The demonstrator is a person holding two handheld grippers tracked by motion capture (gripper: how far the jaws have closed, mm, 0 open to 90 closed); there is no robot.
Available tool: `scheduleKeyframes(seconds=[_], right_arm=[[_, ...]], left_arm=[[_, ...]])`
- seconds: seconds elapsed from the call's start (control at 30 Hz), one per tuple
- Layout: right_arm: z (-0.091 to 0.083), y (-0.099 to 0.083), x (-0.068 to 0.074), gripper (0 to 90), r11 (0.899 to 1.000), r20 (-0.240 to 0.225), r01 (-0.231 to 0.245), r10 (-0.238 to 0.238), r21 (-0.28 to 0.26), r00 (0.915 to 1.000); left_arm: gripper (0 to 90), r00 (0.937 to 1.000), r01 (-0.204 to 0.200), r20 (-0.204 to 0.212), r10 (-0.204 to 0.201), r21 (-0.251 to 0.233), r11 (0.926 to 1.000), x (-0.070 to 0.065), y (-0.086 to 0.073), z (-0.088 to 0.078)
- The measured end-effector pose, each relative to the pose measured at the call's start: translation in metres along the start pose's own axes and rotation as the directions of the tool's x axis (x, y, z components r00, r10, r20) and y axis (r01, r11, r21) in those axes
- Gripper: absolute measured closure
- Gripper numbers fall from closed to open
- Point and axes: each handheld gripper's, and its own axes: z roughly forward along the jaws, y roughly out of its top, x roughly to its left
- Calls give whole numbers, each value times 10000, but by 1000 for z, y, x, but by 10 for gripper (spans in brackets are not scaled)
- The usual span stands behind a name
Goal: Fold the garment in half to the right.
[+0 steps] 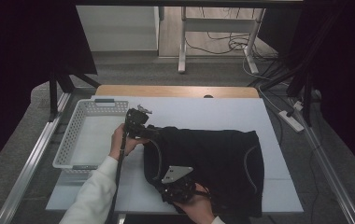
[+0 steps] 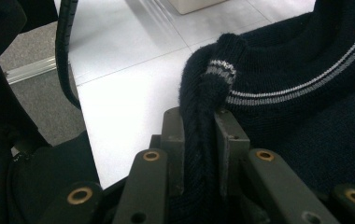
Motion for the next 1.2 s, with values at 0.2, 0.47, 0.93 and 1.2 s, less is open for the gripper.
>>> scheduleKeyframes(seconds=[0.2,0.47,0.93,1.2], right_arm=[[-1,0,0,760,10000,9,14,-14,-12,10000],[0,0,0,758,10000,-14,-20,20,-20,10000],[1,0,2,757,10000,-3,-11,11,7,10000],[1,0,2,756,10000,-15,-12,12,10,10000]], left_arm=[[161,9990,30,-443,-17,291,9996,2,10,11],[173,9980,244,-595,-192,869,9959,11,16,28],[181,9936,-142,-1080,321,1623,9866,-1,23,46],[176,9981,201,-619,-68,2165,9761,0,20,61]])
